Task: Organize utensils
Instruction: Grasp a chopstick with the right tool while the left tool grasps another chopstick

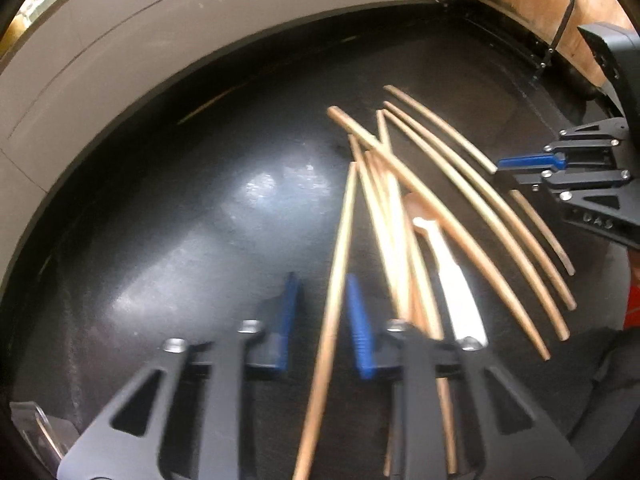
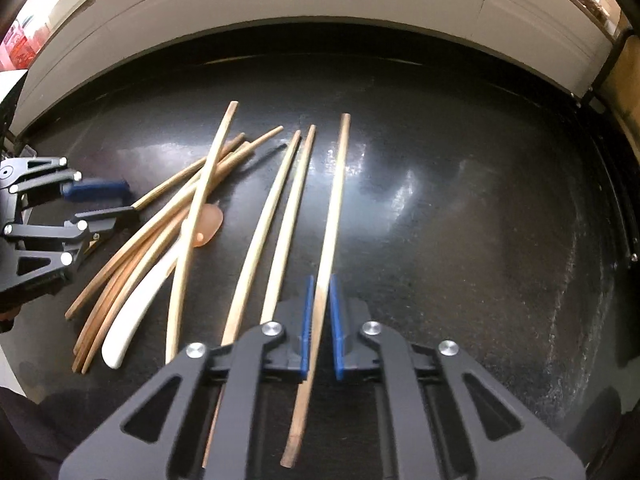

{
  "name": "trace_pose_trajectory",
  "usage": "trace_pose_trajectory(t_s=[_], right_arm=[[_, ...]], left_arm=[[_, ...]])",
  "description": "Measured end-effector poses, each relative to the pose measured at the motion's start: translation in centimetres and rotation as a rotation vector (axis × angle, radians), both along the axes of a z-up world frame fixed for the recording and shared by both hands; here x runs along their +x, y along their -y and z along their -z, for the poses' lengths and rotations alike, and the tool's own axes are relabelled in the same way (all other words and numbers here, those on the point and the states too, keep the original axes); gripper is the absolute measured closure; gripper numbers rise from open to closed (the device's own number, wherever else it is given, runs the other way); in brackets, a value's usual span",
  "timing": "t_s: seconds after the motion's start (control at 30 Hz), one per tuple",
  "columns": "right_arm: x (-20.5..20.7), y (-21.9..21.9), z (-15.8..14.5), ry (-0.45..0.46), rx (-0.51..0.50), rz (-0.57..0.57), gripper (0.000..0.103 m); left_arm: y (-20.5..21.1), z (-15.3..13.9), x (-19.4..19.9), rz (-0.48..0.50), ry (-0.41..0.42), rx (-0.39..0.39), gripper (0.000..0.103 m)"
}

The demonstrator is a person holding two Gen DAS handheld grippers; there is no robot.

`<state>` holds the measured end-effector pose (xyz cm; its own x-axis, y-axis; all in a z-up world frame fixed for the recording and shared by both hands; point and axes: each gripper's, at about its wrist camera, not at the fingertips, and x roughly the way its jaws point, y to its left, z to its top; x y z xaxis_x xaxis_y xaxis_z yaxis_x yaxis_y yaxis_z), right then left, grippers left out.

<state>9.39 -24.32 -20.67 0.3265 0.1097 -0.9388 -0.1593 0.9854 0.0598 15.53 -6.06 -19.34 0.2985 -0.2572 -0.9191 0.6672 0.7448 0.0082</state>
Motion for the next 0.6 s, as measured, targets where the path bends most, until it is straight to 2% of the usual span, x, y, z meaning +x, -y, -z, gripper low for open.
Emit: trace_pose_trajectory(t_s=[0.03,0.1,0.33,0.47,0.6], right_arm=[[0.0,-0.4,0.0,-0.002,0.002,0.005,0.095],[0.0,-0.7,-0.1,-0.011,0.006,0.015,0.096],[0.1,0.7,-0.7,-0.033,0.040,0.069,0.096],[-0.7,1.8,-2.6,-0.015,0.070,0.091,0.096],[-1.0,2.3,-5.3,0.012,0.099,0.092,0.096]], left_arm=[[0.3,0.0,0.0,-0.008,-0.004,0.005,0.095],[0.3,-0.2,0.0,-0.044,-0.011,0.011,0.097],[-0.3,-0.9,0.0,-0.246,-0.075,-0.035,0.097],[-1.6,-2.6,-0.8,-0.351,-0.110,-0.053,0.097],[-2.7,-5.6,-2.7,-0.406,-0.080,-0.061,0.097]])
